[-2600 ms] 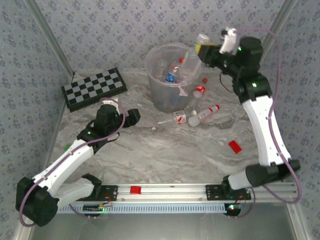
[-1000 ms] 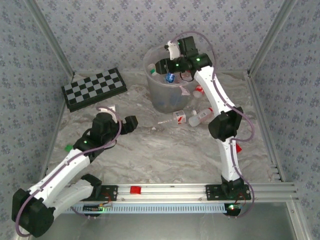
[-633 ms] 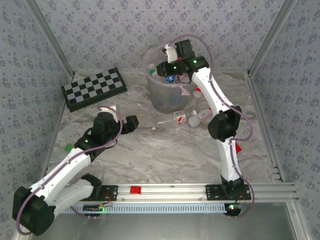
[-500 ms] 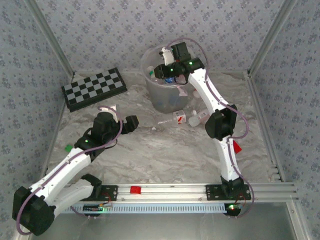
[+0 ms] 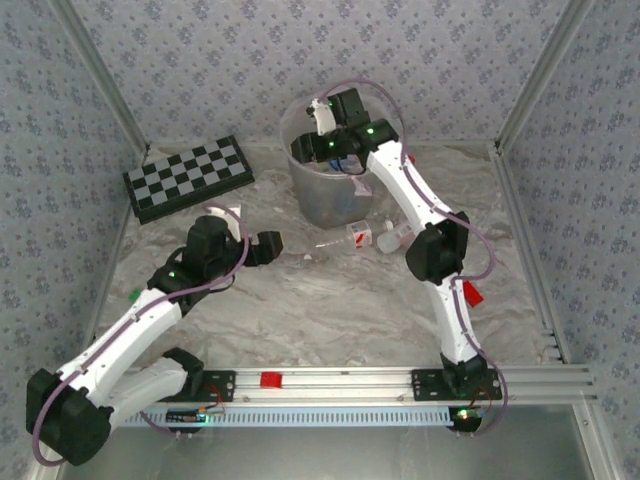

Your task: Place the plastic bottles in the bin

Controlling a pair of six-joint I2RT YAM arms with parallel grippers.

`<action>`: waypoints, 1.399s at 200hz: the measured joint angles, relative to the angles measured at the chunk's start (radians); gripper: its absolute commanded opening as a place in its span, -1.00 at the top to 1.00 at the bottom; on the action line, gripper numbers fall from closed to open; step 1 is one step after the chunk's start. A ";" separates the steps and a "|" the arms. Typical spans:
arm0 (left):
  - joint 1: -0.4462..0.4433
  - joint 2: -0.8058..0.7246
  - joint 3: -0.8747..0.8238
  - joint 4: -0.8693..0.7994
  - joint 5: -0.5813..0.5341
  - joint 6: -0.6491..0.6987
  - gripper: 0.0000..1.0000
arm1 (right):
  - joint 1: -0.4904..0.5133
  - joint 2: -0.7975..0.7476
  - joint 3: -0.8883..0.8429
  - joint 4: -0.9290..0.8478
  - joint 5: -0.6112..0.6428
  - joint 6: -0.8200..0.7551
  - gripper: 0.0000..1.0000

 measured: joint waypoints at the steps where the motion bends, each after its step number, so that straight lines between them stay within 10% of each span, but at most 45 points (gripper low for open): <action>1: -0.001 0.000 0.000 -0.001 0.001 0.001 -0.91 | -0.001 -0.001 0.000 0.000 0.000 -0.001 -0.48; 74: -0.060 0.082 0.013 -0.008 0.013 0.062 -0.95 | -0.139 -0.314 -0.100 0.000 0.024 0.072 -0.95; 157: -0.078 0.212 0.063 0.034 0.041 0.110 -0.95 | -0.417 -0.945 -1.021 0.187 0.299 0.232 -0.95; 201: -0.057 0.328 0.121 0.094 0.135 0.108 -0.95 | -0.568 -0.941 -1.331 0.279 0.261 0.352 -0.66; 280: -0.055 0.409 0.176 0.119 0.189 0.120 -0.98 | -0.541 -0.683 -1.478 0.489 0.200 0.505 -0.41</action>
